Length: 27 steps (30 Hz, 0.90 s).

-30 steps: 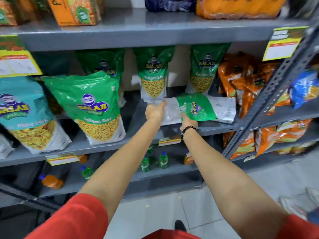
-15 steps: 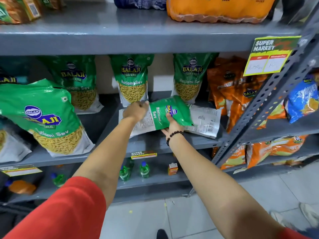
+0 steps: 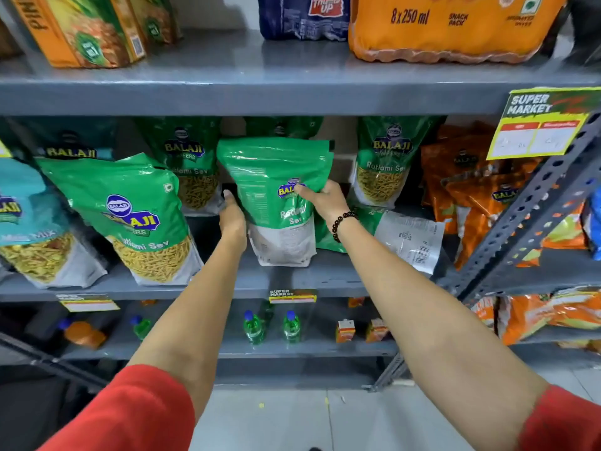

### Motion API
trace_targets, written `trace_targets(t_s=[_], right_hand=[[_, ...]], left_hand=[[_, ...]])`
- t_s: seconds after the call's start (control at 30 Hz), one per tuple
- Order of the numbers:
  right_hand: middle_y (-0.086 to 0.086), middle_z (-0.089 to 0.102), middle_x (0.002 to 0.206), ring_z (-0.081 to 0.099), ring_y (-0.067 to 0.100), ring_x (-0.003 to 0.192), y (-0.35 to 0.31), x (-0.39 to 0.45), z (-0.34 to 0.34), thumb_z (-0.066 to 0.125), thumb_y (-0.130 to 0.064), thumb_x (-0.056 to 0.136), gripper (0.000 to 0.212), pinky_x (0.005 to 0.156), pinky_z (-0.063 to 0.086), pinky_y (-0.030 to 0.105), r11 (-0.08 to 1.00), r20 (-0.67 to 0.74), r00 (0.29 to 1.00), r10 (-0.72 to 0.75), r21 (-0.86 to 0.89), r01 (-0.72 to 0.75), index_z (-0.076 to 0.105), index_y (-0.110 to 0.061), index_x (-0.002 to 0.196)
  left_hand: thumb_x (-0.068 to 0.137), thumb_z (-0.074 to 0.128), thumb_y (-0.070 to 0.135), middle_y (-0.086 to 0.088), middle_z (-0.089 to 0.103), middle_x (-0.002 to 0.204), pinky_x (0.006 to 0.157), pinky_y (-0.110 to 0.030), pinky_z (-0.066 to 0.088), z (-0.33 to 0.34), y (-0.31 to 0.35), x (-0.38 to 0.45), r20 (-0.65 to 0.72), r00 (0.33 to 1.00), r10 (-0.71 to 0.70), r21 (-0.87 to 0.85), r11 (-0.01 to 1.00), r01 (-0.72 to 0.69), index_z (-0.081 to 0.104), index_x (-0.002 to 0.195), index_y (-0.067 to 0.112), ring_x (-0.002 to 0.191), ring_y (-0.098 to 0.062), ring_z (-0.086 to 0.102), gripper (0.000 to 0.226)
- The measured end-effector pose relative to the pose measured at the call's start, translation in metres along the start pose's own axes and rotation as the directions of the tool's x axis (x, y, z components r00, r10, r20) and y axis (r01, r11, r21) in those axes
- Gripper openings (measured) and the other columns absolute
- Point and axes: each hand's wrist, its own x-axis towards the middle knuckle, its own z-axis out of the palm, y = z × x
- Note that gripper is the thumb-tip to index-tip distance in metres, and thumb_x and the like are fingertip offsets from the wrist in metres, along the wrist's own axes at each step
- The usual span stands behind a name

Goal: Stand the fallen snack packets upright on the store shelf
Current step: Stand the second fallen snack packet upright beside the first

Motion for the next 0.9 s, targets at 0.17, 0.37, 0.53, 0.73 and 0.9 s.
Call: trace_targets(t_s=[0.17,0.37,0.53,0.73,0.9], right_hand=[[0.021,0.064,0.117,0.063,0.035,0.105,0.026,-0.013,0.004,0.059,-0.057,0.079,0.066,0.080,0.050,0.039,0.876,-0.388,0.896,0.218,-0.326,-0.355,0.052,0.001,0.109],[0.026,0.065,0.112,0.064,0.033,0.093,0.043,-0.022,0.026,0.041,-0.027,0.092,0.043,0.088,0.051,0.039,0.903,-0.113,0.915,0.388,-0.149,-0.402,0.063,0.007,0.104],[0.012,0.056,0.124,0.055,0.028,0.110,0.039,-0.041,0.028,0.055,0.004,0.071,0.061,0.093,0.047,0.036,0.943,0.080,0.958,0.277,-0.216,-0.255,0.043,-0.008,0.130],[0.017,0.036,0.137,0.044,0.033,0.124,0.059,-0.063,0.033,0.084,-0.040,0.058,0.098,0.098,0.043,0.037,0.840,-0.066,0.986,0.151,-0.518,-0.163,0.033,-0.003,0.134],[0.019,0.055,0.124,0.058,0.033,0.109,0.060,-0.054,0.028,0.084,-0.034,0.063,0.069,0.092,0.050,0.039,0.902,-0.161,0.976,0.145,-0.384,-0.197,0.054,-0.001,0.116]], left_hand=[[0.090,0.028,0.063,-0.010,0.060,0.078,0.060,-0.036,0.043,-0.016,-0.008,-0.006,-0.110,0.994,0.012,0.081,0.997,-0.003,0.062,0.096,0.011,0.068,-0.025,0.057,0.062],[0.092,0.023,0.062,-0.009,0.064,0.094,0.061,-0.032,0.046,-0.019,-0.024,-0.014,-0.037,0.997,0.062,0.196,0.979,-0.054,0.061,0.100,0.013,0.079,-0.026,0.056,0.062],[0.096,0.021,0.053,-0.012,0.069,0.070,0.079,-0.041,0.055,-0.026,-0.038,-0.017,-0.114,0.986,0.119,0.094,0.990,-0.109,0.068,0.084,0.003,0.059,-0.023,0.064,0.069],[0.094,0.021,0.059,-0.008,0.059,0.100,0.085,-0.037,0.049,-0.012,-0.031,-0.024,0.122,0.992,0.042,0.076,0.996,-0.051,0.059,0.113,0.012,0.092,-0.024,0.058,0.063],[0.096,0.026,0.052,-0.016,0.068,0.086,0.068,-0.035,0.050,-0.017,-0.034,-0.018,0.032,0.998,0.056,0.127,0.990,-0.059,0.057,0.113,0.003,0.066,-0.026,0.064,0.060]])
